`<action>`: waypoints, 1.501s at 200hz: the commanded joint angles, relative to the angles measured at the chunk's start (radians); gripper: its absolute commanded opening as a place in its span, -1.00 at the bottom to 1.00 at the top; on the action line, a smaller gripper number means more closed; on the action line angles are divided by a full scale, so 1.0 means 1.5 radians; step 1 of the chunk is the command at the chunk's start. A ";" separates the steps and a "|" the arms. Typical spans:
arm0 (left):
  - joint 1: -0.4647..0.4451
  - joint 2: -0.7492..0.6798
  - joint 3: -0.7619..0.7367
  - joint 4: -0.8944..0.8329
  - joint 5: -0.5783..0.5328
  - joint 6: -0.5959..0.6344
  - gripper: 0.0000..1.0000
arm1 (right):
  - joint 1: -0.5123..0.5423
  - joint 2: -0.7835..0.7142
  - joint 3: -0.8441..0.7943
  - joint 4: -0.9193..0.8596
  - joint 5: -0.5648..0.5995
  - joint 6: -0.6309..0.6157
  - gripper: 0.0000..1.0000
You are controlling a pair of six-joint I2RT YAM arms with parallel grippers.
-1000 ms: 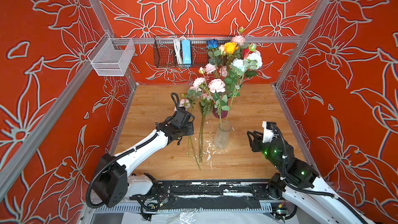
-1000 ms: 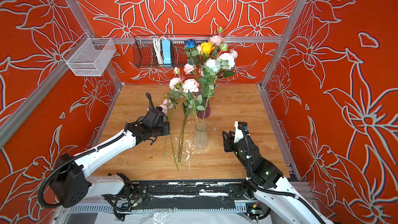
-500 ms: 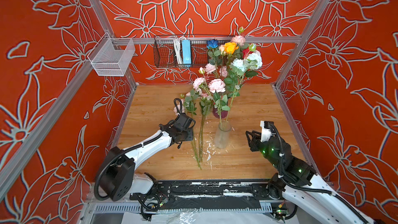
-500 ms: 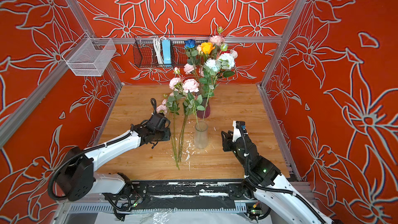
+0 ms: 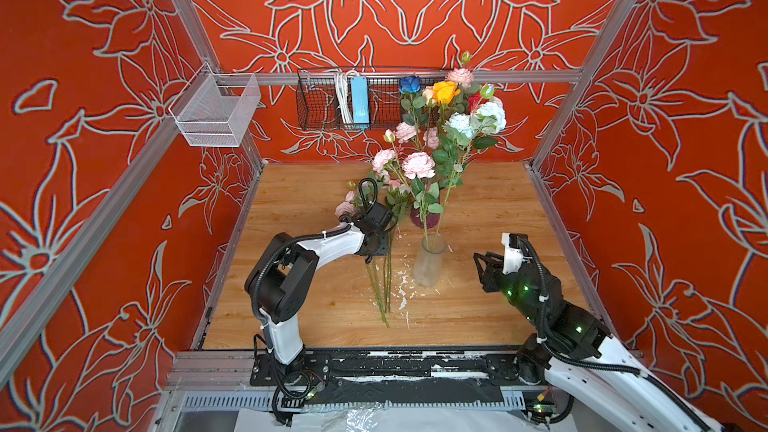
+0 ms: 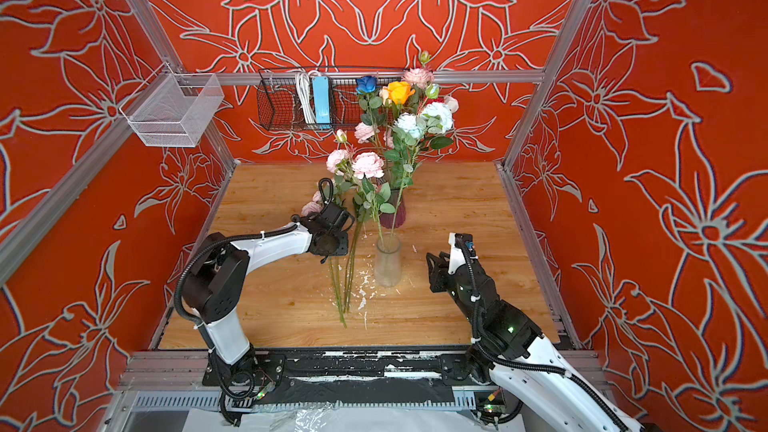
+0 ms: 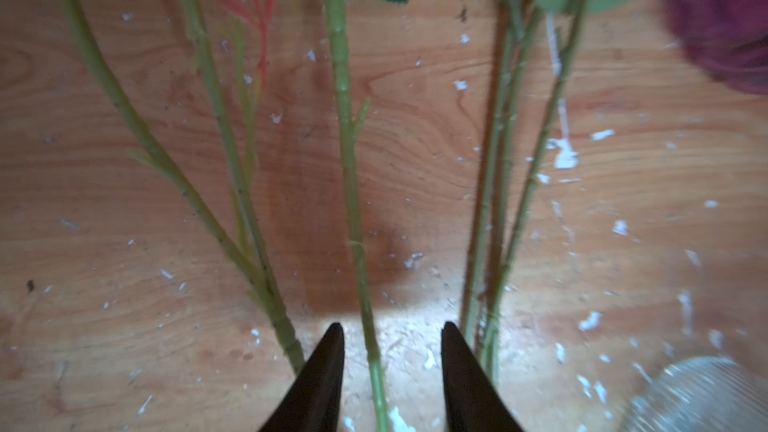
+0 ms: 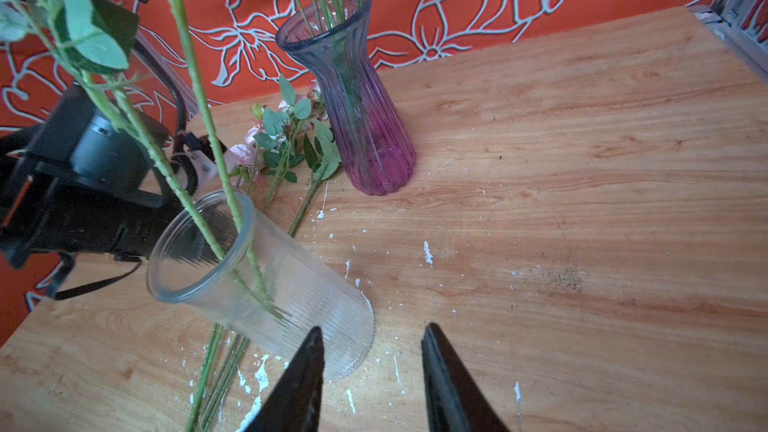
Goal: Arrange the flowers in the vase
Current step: 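Close the left gripper on a rose stem, then lift the pale pink rose high with the left gripper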
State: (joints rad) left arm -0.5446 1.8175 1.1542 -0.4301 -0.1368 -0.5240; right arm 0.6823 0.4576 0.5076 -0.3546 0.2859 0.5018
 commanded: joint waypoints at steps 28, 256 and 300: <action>0.000 0.042 0.018 -0.019 0.000 -0.007 -0.40 | -0.003 -0.014 0.003 -0.006 0.012 -0.004 -0.19; 0.001 -0.546 -0.288 0.104 -0.041 -0.141 -1.00 | -0.007 0.002 0.032 -0.003 -0.001 -0.017 -0.19; 0.001 -0.772 -0.368 0.120 -0.128 -0.110 -1.00 | -0.007 0.002 0.040 0.005 -0.010 -0.019 -0.19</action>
State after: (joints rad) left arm -0.5442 0.7887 0.6323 -0.3122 -0.2253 -0.7067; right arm 0.6769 0.4629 0.5270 -0.3614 0.2790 0.4786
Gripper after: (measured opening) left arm 0.055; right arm 0.406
